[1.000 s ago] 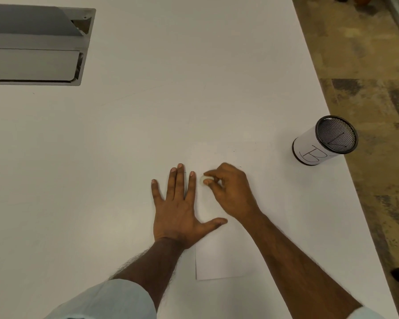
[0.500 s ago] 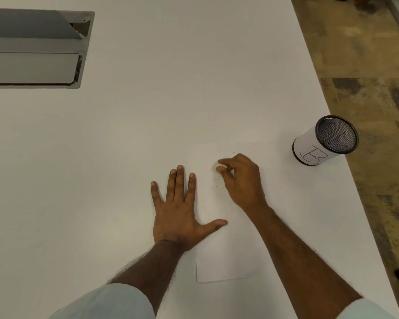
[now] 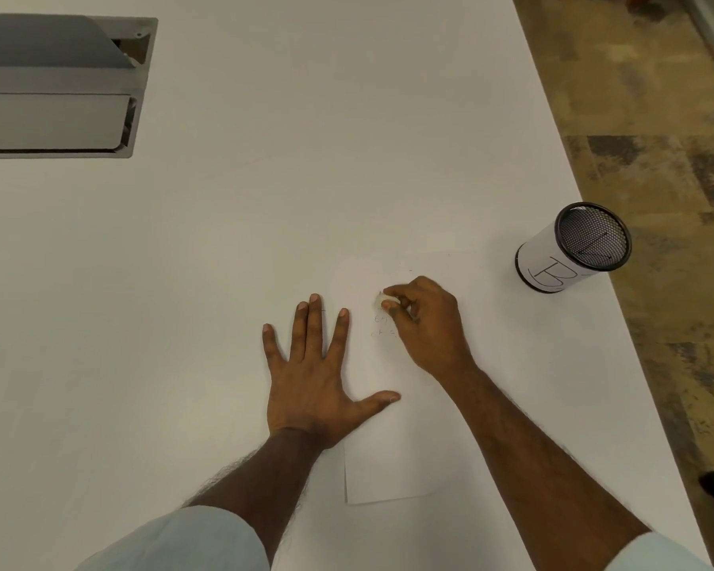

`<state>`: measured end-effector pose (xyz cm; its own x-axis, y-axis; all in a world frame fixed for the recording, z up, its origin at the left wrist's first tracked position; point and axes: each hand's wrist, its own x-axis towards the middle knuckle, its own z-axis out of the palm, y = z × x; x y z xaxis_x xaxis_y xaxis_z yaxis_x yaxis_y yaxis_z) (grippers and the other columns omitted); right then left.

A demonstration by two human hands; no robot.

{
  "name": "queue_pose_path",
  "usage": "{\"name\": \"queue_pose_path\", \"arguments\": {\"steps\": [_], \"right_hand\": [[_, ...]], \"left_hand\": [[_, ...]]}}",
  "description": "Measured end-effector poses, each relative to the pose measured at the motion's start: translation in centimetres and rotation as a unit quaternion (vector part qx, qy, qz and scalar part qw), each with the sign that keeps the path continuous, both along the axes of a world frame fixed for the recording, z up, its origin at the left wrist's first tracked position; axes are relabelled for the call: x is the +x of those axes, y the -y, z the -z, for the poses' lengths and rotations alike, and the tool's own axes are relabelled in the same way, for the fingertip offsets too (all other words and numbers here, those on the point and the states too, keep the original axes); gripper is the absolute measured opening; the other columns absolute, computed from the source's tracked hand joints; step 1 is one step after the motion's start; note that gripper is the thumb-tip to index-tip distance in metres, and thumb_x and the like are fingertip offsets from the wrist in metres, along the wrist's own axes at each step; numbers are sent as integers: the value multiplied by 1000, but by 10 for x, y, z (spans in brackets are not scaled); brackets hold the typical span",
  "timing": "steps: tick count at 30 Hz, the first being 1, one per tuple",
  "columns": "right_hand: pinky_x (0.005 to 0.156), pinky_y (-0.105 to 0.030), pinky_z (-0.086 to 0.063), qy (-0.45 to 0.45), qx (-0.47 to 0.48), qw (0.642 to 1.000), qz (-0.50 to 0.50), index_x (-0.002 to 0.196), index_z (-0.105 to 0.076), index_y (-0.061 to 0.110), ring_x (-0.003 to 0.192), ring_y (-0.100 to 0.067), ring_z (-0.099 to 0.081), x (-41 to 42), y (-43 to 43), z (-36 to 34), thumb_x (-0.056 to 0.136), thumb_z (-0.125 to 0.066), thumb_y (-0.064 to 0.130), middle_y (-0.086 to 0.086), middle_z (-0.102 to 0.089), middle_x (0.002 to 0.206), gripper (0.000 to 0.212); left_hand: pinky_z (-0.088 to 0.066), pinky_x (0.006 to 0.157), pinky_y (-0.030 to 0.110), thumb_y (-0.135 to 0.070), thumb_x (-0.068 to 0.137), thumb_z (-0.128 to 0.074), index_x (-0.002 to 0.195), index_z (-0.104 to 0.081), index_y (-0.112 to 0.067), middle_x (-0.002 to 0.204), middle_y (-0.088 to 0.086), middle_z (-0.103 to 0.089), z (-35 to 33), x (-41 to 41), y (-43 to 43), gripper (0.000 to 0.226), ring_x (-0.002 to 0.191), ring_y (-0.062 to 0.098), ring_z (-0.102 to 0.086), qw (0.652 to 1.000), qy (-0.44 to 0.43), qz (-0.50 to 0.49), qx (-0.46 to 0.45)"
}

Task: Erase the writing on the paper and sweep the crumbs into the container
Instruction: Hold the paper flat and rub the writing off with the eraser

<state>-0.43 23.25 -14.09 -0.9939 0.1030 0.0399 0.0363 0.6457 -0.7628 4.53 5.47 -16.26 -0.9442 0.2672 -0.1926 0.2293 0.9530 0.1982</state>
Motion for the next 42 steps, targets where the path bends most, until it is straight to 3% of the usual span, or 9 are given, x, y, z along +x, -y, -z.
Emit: {"name": "queue_pose_path", "arguments": {"steps": [4, 9, 11, 17, 23, 28, 34, 39, 42], "right_hand": [[69, -4, -41, 29, -2, 997, -77, 99, -74, 12, 75, 4, -56, 24, -2, -1, 86, -72, 19, 10, -61, 82, 15], [70, -7, -42, -18, 25, 1000, -1, 93, -74, 11, 72, -4, -57, 5, -9, 1, 85, -73, 15, 1, -66, 82, 9], [71, -11, -45, -26, 27, 999, 19, 93, -74, 10, 73, -6, -58, 3, -12, 0, 85, -73, 15, -1, -67, 83, 9], [70, -7, -42, 5, 7, 998, -66, 97, -74, 11, 72, 5, -55, 28, -2, 0, 85, -72, 17, 7, -64, 84, 13], [75, -25, -53, -29, 17, 999, 9, 96, -73, 10, 79, -11, -61, 6, -5, 2, 87, -71, 15, -1, -68, 86, 11], [75, -22, -53, 18, -1, 998, -61, 101, -73, 12, 80, -8, -62, 34, 3, 0, 87, -71, 19, 2, -68, 89, 15], [75, -30, -55, -38, 25, 999, 20, 95, -74, 11, 78, -13, -62, -3, -5, 0, 87, -70, 16, -2, -67, 85, 10], [78, -24, -52, 26, 5, 998, -55, 102, -73, 12, 82, -9, -61, 28, 2, -3, 88, -69, 19, 0, -68, 91, 16], [77, -28, -53, 4, 18, 999, -49, 100, -74, 12, 81, -11, -62, 21, -3, -3, 87, -70, 19, -1, -68, 89, 15]], "left_hand": [[2, 118, 69, -104, 67, -16, 160, -6, -26, 168, 11, 11, -4, -1, 0, 122, 155, 27, 10, 1000, 12, 1, -1], [10, 118, 66, -107, 61, -13, 159, 5, -28, 165, 9, 22, -6, -1, 1, 127, 152, 24, 21, 1000, 22, -2, -7], [11, 118, 66, -107, 61, -14, 159, 5, -28, 166, 9, 22, -6, 0, 1, 127, 152, 24, 21, 1000, 20, -2, -2], [5, 118, 68, -106, 62, -15, 160, -1, -27, 167, 10, 16, -4, -1, 0, 126, 154, 26, 16, 1000, 18, -1, 1], [5, 118, 68, -106, 63, -15, 160, -3, -26, 168, 10, 12, -4, -1, -1, 126, 154, 27, 12, 1000, 10, -1, 1], [1, 118, 69, -105, 64, -16, 160, -9, -25, 168, 12, 7, -4, 0, 0, 125, 155, 29, 7, 1000, 9, 1, 3], [6, 118, 68, -106, 62, -14, 159, 2, -28, 167, 9, 17, -5, -1, 0, 126, 154, 26, 16, 1000, 10, -3, -8], [0, 118, 69, -106, 64, -18, 160, -6, -26, 168, 11, 8, -4, 0, 0, 125, 155, 28, 9, 1000, 4, -2, 2], [2, 118, 69, -106, 64, -17, 160, -6, -26, 168, 11, 9, -4, 0, 0, 125, 155, 27, 9, 1000, 5, 0, 2]]}}
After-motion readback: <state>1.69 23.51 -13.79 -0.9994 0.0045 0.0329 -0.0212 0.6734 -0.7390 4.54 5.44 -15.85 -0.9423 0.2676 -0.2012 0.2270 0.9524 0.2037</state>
